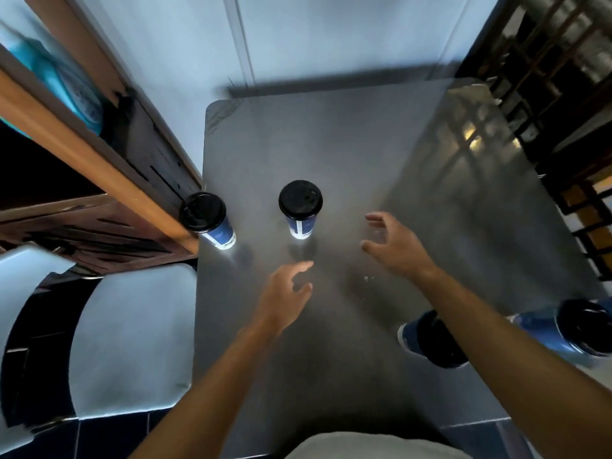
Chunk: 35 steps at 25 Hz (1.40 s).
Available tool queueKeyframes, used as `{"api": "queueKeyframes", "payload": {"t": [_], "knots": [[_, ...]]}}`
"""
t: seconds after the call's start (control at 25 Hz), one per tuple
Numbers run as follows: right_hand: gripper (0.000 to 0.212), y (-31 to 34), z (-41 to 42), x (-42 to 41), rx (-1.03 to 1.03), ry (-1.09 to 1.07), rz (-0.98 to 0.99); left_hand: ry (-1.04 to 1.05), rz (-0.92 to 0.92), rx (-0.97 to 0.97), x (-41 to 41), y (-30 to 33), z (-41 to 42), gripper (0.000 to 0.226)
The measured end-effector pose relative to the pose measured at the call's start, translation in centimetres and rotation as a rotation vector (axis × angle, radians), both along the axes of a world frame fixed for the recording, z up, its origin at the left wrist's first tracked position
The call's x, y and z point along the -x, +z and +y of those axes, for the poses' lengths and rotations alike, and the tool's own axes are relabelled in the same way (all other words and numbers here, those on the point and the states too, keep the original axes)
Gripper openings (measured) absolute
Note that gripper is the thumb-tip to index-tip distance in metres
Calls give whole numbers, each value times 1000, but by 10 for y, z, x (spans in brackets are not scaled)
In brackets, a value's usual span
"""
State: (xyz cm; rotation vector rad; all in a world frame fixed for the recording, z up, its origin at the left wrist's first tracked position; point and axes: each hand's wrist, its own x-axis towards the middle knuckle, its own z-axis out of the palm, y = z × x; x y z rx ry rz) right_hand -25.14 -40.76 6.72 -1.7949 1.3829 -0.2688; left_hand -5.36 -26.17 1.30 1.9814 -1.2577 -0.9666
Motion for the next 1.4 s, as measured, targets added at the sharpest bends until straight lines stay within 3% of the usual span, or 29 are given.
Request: {"api": "queueKeyframes", "payload": {"t": [0.12,0.24,0.36,0.48,0.56,0.8,1.0,1.2,1.32,1.4], "knots": [[20,24,43,56,157,-113,-34,-189,26,203,40,1,25,34],[8,31,79,110,214,-261,-58,-282,77,346,86,-4,41,30],[19,19,106,155,137,-326,-88,-367,129,325,132,0,52,56],[62,-10,123,182,77,-94,-82,-435,112,214,160,-3,54,87],[77,-25,123,195,74,75,-117,-433,41,195,177,-3,50,88],[65,-52,109,212,24,187,-258,-145,130,156,233,9,46,60],[58,-33,86,231,-278,228,-415,131,224,118,252,26,51,57],[25,-18,85,218,-638,-10,-481,305,583,22,262,44,51,19],[25,-24,101,202,-763,-335,-589,499,661,-117,266,43,42,25],[27,-31,109,197,-810,-412,-586,599,675,-161,268,40,39,26]]}}
